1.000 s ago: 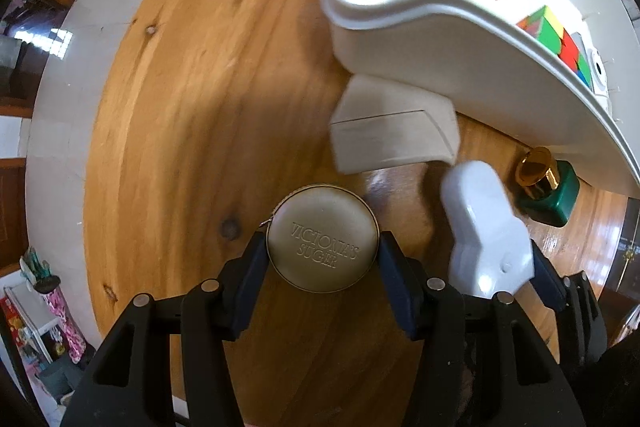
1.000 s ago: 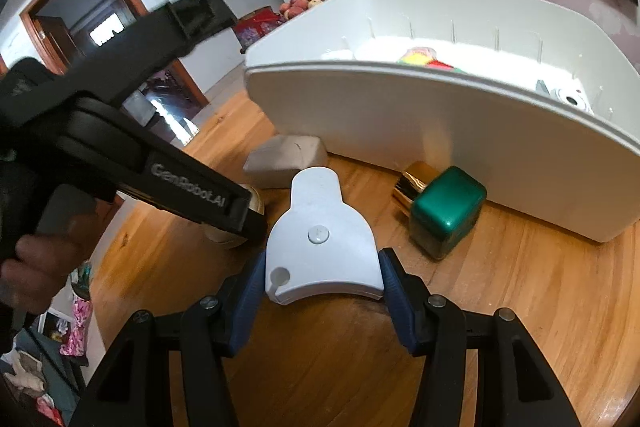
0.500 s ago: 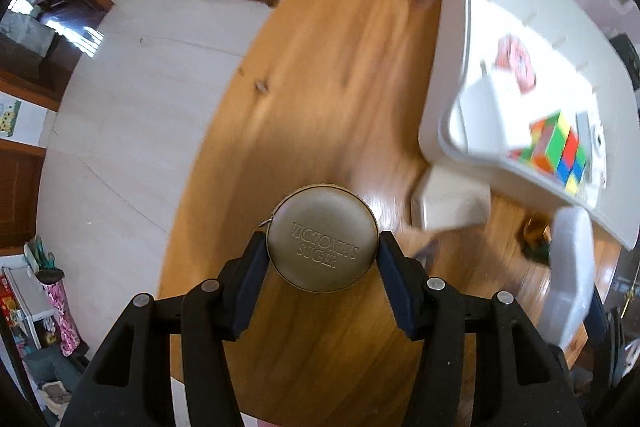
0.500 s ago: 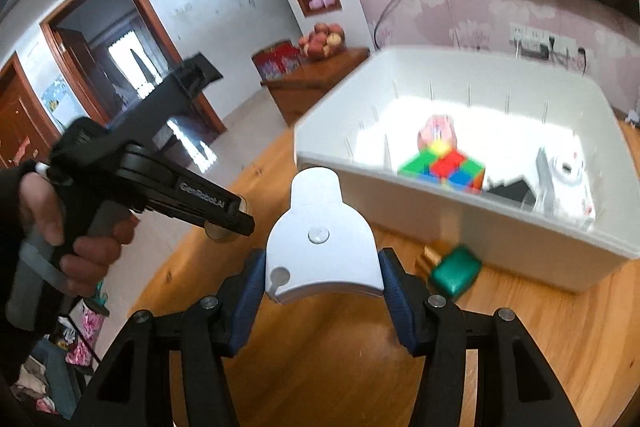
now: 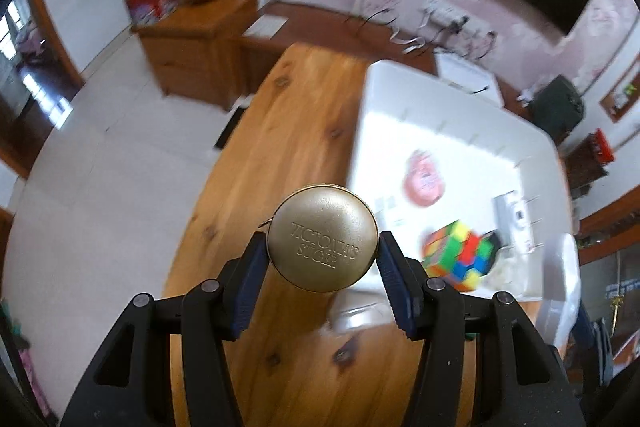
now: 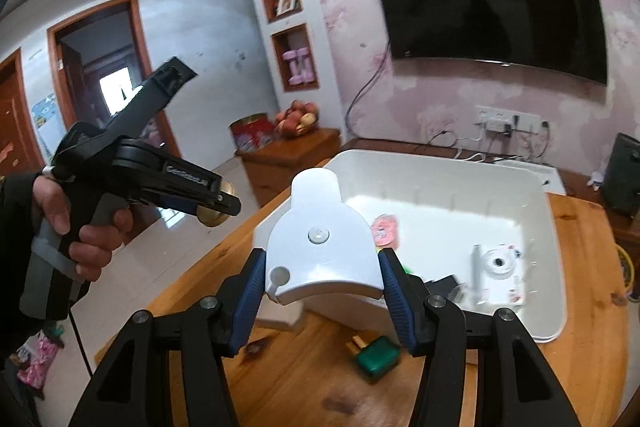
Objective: Organize rigid objects
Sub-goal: 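Lift the gold compact and white stand and carry both over the bin, then lower the gold compact and white stand into the bin, open both tools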
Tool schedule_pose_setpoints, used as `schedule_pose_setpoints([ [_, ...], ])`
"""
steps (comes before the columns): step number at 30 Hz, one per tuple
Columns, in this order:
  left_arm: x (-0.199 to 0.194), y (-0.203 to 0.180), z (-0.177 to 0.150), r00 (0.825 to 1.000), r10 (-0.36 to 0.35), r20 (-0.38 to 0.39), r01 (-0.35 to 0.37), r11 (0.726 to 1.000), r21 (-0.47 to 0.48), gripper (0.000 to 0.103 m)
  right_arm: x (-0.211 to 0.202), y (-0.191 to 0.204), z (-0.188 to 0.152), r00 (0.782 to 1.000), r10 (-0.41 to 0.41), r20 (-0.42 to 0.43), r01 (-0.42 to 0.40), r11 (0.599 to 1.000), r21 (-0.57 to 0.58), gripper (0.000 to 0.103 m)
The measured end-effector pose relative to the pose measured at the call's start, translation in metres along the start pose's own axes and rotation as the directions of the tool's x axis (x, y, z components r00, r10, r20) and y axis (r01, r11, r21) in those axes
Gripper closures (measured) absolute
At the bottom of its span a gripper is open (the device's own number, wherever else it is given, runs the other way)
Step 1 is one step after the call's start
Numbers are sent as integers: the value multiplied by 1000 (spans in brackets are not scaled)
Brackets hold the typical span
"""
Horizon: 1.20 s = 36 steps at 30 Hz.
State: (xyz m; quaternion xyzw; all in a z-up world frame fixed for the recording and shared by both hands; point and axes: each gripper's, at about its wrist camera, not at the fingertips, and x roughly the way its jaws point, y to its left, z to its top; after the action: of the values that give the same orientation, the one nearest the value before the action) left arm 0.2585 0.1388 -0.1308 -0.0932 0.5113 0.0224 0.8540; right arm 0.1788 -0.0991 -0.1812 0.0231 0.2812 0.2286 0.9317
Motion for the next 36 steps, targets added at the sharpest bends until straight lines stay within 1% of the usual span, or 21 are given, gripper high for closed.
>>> schedule_pose_setpoints([
  [3,3,-13,3,997,-57,53,56,998,21,44,-2,-13,-2,999,-41,12,41,999,19,46],
  [7,1,-32,8,980,-140,139,134,990,52,44,2,-32,-9,995,-96,-1,96,994,58,46],
  [10,4,-43,10,970,-181,165,175,983,52,44,7,-45,-13,992,-127,-20,128,988,90,47],
  [12,8,-51,11,969,-183,167,175,983,61,44,9,-54,-16,989,-147,-30,149,983,108,47],
  [14,12,-59,11,970,-182,159,172,982,76,44,13,-62,-18,988,-145,-46,150,980,132,48],
  [21,21,-75,9,978,-162,135,149,984,97,44,17,-73,-23,985,-158,-63,166,972,169,47],
  [22,22,-76,9,979,-156,130,143,985,98,44,17,-74,-23,982,-177,-63,185,968,169,45],
  [24,23,-78,9,981,-150,125,138,985,101,44,16,-76,-24,979,-192,-67,201,964,175,26],
  [25,23,-79,9,981,-148,125,136,986,101,44,15,-77,-24,978,-196,-65,205,961,183,24],
  [27,23,-79,9,981,-147,123,135,986,100,43,12,-80,-24,976,-209,-62,217,958,190,23],
  [29,23,-79,9,981,-148,122,136,986,100,38,11,-82,-24,971,-230,-64,238,953,189,22],
  [30,23,-79,8,981,-148,126,136,986,98,30,10,-84,-24,969,-239,-64,247,950,192,22],
  [31,22,-79,8,980,-151,133,139,986,95,26,9,-85,-24,968,-244,-66,252,948,197,22],
  [33,20,-78,7,977,-159,141,147,985,90,26,8,-86,-25,965,-251,-71,260,942,211,22],
  [36,20,-77,6,979,-157,133,146,985,91,26,4,-89,-25,962,-264,-74,274,933,234,22],
])
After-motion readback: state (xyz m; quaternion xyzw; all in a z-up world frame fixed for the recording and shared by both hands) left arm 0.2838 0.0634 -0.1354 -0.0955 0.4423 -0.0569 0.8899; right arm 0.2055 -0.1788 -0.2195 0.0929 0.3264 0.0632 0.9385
